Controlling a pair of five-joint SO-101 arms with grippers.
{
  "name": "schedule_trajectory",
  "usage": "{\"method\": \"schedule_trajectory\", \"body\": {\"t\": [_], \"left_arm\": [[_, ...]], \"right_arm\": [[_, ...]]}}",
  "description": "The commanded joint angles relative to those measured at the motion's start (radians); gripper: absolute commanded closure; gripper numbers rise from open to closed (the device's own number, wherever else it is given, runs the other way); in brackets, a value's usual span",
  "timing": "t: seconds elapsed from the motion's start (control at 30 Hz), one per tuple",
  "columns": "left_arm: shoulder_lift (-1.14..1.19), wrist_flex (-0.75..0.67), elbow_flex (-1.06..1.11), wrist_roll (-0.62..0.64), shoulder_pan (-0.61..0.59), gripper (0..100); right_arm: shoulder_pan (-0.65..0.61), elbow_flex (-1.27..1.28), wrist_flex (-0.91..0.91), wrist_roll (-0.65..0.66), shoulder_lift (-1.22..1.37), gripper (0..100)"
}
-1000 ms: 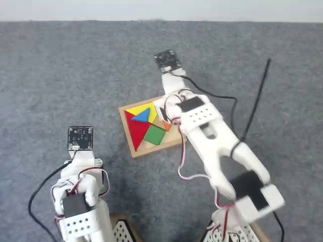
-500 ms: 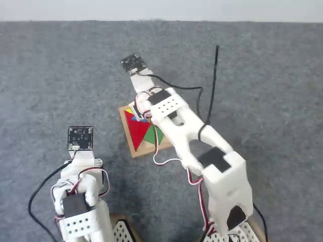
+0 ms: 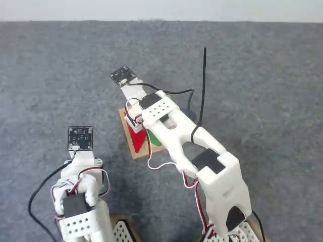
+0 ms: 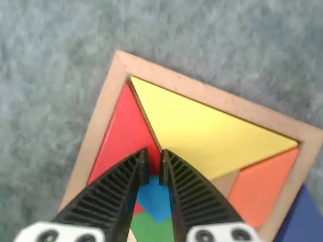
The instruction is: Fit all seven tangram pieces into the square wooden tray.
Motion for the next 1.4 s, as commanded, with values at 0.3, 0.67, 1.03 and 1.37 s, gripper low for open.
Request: {"method": "schedule_trajectory", "body": {"t": [0.3, 0.67, 1.03, 1.37], "left_arm": [[-0.018, 0.005, -0.008, -0.009, -0.003, 98], [-0.018, 0.005, -0.008, -0.009, -0.003, 98], [-0.018, 0.005, -0.008, -0.009, -0.003, 98], [-0.018, 0.005, -0.008, -0.009, -0.003, 98]], "right_arm": [[-0.048, 0.523, -0.179, 0.011, -0.438, 95.6], [0.007, 0.568, -0.137, 0.014, -0.625, 95.6], [0.223, 0.770, -0.170, 0.006, -0.734, 95.6], [0.180, 0.598, -0.200, 0.009, -0.473, 95.6]]}}
